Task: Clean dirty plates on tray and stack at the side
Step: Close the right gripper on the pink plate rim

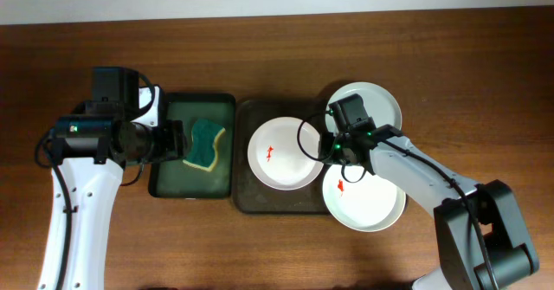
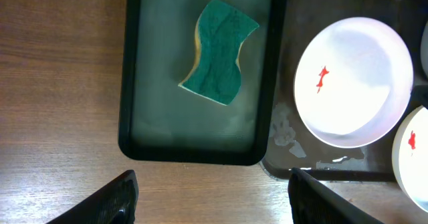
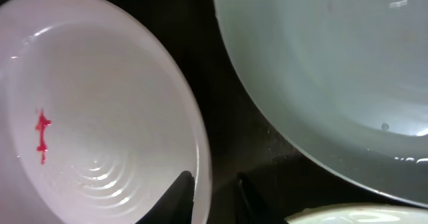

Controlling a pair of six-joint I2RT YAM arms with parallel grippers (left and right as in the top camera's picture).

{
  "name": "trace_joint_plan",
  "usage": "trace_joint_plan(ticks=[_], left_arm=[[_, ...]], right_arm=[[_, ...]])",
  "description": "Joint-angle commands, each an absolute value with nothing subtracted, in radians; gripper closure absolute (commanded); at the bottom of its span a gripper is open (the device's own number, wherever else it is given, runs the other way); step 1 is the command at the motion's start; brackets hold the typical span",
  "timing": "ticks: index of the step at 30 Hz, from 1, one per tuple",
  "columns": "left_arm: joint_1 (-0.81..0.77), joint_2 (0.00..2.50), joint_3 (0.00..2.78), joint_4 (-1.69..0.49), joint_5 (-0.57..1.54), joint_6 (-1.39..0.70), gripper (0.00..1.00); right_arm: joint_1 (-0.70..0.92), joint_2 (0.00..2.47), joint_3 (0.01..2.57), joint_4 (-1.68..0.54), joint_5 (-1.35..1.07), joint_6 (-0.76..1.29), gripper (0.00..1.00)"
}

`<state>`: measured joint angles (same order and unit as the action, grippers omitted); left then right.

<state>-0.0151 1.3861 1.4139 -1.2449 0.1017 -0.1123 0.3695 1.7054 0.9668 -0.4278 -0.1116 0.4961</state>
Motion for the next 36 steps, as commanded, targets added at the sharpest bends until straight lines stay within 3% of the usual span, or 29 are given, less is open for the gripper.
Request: trace_joint_plan(ticks=[1,7,9,16,19,25,28,36], left_arm=[[-0.02,1.397,1.424,-1.243,0.113,-0.107,0.3],[-0.02,1.397,1.424,-1.243,0.113,-0.107,0.31],[-0.02,1.397,1.424,-1.243,0.113,-0.107,0.31],[-0.02,1.397,1.424,-1.243,0.113,-0.107,0.32],[-0.02,1.397,1.424,-1.243,0.113,-0.107,0.33],[-0.02,1.397,1.424,-1.243,0.113,-0.107,0.36],[-0.02,1.397,1.424,-1.243,0.113,-0.107,0.36],[-0.02,1.397,1.424,-1.243,0.113,-0.107,0.36]], right_arm=[[0.382,1.714,0.953,-0.413,-0.089,0.514,0.78],[0.395,1.778,0.953,-0.364,-0.102,0.514,0.79],[0.406,1.793,0.953,-0.353,-0.099,0.514,0.87],[0.405,1.784,1.002,-0.352,-0.099,0.5,0.88],[0.404,1.784,1.022,-0.35,-0.097,0.461,0.96],[0.403,1.784,1.023,-0.346,-0.062,0.445,0.95],[0.404,1.786,1.023,-0.358,-0.063,0.445,0.74],[0.404,1.787,1.022,-0.385,-0.063,0.446,0.77]])
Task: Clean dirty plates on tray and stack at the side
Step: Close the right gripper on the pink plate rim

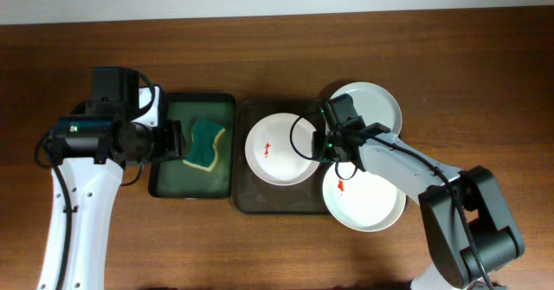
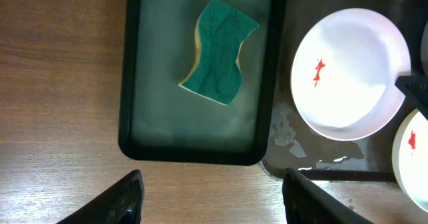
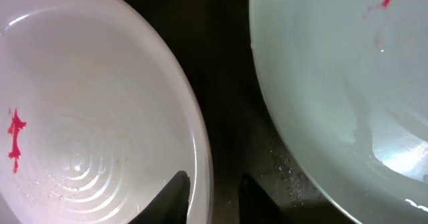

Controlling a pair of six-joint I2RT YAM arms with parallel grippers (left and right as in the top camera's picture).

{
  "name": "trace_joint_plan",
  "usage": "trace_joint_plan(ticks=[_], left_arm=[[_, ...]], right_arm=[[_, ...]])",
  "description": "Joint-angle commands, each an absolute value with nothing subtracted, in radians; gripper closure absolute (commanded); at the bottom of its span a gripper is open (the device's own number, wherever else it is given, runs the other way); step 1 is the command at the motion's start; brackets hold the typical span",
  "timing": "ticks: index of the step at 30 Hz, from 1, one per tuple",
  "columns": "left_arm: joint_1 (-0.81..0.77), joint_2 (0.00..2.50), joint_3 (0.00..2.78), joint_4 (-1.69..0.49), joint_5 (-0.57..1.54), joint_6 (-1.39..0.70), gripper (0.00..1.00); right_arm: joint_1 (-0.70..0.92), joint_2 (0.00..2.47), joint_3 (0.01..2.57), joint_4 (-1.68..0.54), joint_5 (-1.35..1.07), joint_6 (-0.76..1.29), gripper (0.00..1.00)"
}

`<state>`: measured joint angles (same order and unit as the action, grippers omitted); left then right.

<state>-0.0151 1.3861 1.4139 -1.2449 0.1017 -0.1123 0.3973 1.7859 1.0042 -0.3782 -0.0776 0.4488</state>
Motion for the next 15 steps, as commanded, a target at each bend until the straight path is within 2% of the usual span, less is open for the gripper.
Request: trace_joint_plan(ticks=[1,4,7,9,15], left_arm=[[-0.02,1.397,1.424,-1.243,0.113,-0.107,0.36],[-0.02,1.397,1.424,-1.242,0.113,-0.107,0.36],[-0.02,1.397,1.424,-1.236,0.113,-0.107,0.36],[-0.02,1.398,1.424,-1.226,0.113,-0.107,0.35],[-0.02,1.446,1.424,-1.205,0.112,-0.107,0.34]], right_arm=[[0.404,1.787,1.02,-0.385,-0.062,0.446,0.79],[0.404,1.792,1.019,-0.385,-0.063,0.446,0.87],[0.404,1.795,1.019,-0.385,-0.063,0.446,0.89],[0.404,1.795,1.019,-0.385,-0.063,0.446,0.96],[0.404,1.795,1.019,-0.385,-0.063,0.446,0.96]])
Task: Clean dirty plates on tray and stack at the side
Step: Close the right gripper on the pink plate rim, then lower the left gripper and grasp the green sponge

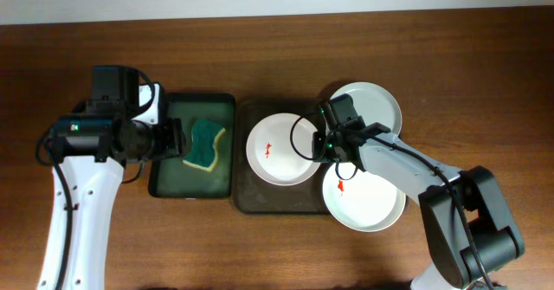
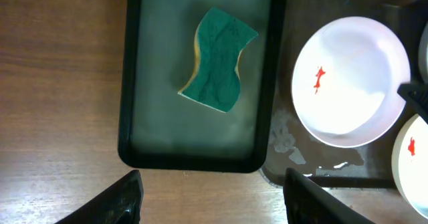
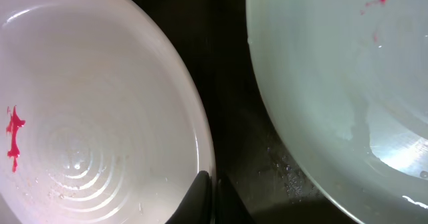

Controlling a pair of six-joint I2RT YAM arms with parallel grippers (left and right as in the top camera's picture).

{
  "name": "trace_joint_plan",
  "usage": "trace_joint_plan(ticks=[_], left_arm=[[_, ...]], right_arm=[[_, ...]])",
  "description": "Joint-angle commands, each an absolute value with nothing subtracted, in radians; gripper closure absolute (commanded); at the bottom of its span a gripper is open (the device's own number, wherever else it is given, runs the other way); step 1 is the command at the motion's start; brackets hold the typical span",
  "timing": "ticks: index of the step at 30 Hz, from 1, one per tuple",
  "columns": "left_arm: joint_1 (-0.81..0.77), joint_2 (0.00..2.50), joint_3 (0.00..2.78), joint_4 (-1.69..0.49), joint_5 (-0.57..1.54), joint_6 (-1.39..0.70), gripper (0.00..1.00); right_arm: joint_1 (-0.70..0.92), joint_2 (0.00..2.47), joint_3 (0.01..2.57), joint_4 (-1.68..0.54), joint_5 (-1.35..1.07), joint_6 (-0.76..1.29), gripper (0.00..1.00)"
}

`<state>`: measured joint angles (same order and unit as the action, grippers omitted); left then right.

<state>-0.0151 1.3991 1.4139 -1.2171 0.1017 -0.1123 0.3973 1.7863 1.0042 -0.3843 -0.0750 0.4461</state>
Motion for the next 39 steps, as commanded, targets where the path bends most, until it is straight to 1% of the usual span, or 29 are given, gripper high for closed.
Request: trace_joint_plan(ticks=[1,3,8,12,19,24,34,37,39], left_arm=[[-0.023,1.466,1.424,-1.201,0.112,-0.107,0.34],[-0.04,1.514,1.424,-1.188,0.109,-0.094,0.33],[-0.093,1.627,1.424,-1.114,0.102,0.032,0.3],[-0.117,1.721,1.424,-1.024,0.056,0.031,0.31],[-0.125,1.85,1.424,-0.972,0.033,0.031,0.3],[-0.125,1.919,1.424,-0.941,0.03,0.031,0.34],[-0.125,2.033,1.424,-0.925,0.031,0.031,0.35],[-0.125,2.04,1.424,-0.924,0.03,0.031,0.41],[-0.125,2.04,1.424,-0.924,0.03,0.031,0.43]], right_arm=[[0.404,1.795,1.019,-0.385,-0.063,0.446,0.96],[0.404,1.795,1.019,-0.385,-0.063,0.446,0.96],[0.404,1.795,1.019,-0.385,-0.063,0.446,0.96],[0.404,1.795,1.019,-0.384,-0.063,0.446,0.96],[0.404,1.795,1.019,-0.385,-0.063,0.446,0.96],[0.404,1.795,1.019,-0.385,-0.063,0.446,0.96],[0.404,1.795,1.019,-0.385,-0.063,0.446,0.96],[0.404,1.795,1.019,-0.385,-0.063,0.446,0.96],[0.404,1.795,1.019,-0.385,-0.063,0.446,0.96]])
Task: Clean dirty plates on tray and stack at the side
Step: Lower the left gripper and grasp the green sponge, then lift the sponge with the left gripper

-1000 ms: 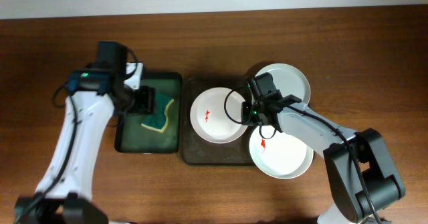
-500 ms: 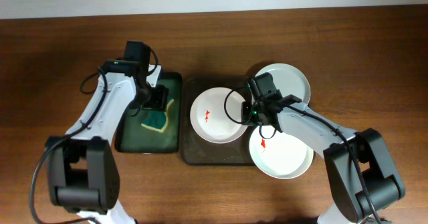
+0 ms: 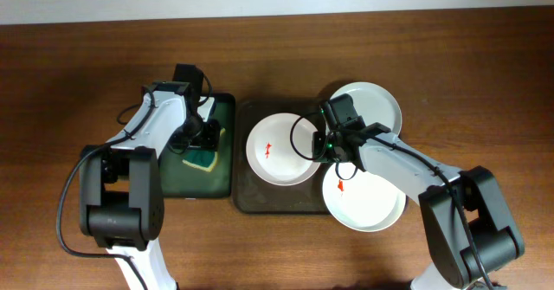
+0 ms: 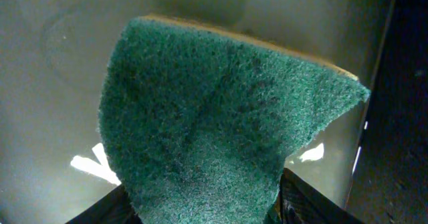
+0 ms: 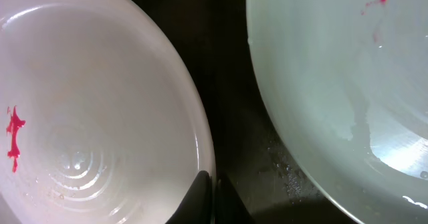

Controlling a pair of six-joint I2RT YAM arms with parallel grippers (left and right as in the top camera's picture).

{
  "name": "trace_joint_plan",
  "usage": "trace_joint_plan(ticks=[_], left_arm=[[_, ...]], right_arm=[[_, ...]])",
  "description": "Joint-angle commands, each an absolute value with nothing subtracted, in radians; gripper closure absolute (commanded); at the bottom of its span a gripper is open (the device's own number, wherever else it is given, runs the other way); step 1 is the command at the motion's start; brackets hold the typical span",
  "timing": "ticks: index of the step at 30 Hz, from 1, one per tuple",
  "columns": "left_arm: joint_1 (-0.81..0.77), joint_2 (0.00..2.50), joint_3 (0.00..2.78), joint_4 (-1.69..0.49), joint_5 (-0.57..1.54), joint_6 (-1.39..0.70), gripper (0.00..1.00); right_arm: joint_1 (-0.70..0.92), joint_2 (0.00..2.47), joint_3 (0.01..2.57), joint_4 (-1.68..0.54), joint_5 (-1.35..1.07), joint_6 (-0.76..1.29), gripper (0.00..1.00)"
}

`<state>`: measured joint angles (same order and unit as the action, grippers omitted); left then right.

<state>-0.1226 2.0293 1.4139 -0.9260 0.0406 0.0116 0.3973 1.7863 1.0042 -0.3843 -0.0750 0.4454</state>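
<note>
A white plate with a red smear [image 3: 279,150] lies on the dark tray [image 3: 251,199]. My right gripper [image 3: 327,145] is shut on its right rim; in the right wrist view the fingers pinch the plate's [image 5: 87,117] edge at my right gripper [image 5: 212,190]. A second smeared plate [image 3: 368,199] overlaps the tray's right corner and also shows as the pale plate [image 5: 334,83]. The green sponge [image 4: 214,117] lies in the green tray [image 3: 173,182]. My left gripper [image 4: 204,207] is open, one finger on each side of the sponge, and in the overhead view the left gripper [image 3: 201,141] sits low over it.
A clean white plate [image 3: 374,104] rests on the table behind the tray at the right. The wooden table [image 3: 69,48] stretches left and behind. The two trays stand side by side, nearly touching.
My left gripper was high beside the green tray's left edge; now it is down in the tray with its open fingers astride the sponge. The right gripper and plate have not moved.
My right gripper first stood open astride the rim of the smeared plate on the tray. The plate then lay slightly further left, fingers still apart. Then the fingers were shut on the rim and have stayed so, while the left gripper has come down onto the sponge.
</note>
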Motion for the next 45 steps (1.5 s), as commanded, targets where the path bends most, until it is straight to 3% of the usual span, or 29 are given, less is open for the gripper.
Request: trace_joint_plan(ticks=[1,4,7,9,18,23,24,28,30,33,45], left_arm=[[-0.125,2.04,1.424,-0.924,0.03,0.031,0.43],[-0.124,2.04,1.427,-0.924,0.03,0.031,0.52],[-0.124,2.04,1.428,-0.924,0.03,0.031,0.75],[-0.124,2.04,1.431,-0.924,0.03,0.031,1.0],[-0.121,1.93,1.467,-0.942,0.063,-0.019,1.0],[-0.121,1.749,1.467,-0.908,-0.054,-0.119,1.0],[-0.121,1.71,1.467,-0.902,-0.078,-0.129,1.0],[-0.121,1.596,1.467,-0.891,-0.114,-0.15,1.0],[-0.121,1.559,1.467,-0.889,-0.114,-0.15,1.0],[-0.121,1.542,1.467,-0.89,-0.113,-0.15,1.0],[-0.121,1.544,1.458,-0.91,-0.113,-0.149,1.0]], right_arm=[[0.404,1.795,1.019,-0.385,-0.063,0.446,0.96],[0.404,1.795,1.019,-0.385,-0.063,0.446,0.96],[0.404,1.795,1.019,-0.385,-0.063,0.446,0.96],[0.404,1.795,1.019,-0.385,-0.063,0.446,0.96],[0.404,1.795,1.019,-0.395,-0.067,0.446,0.95],[0.404,1.795,1.019,-0.404,-0.067,0.446,0.94],[0.404,1.795,1.019,-0.404,-0.067,0.446,0.87],[0.404,1.795,1.019,-0.404,-0.07,0.446,0.83],[0.404,1.795,1.019,-0.403,-0.07,0.446,0.73],[0.404,1.795,1.019,-0.403,-0.07,0.446,0.64],[0.404,1.795,1.019,-0.403,-0.07,0.446,0.64]])
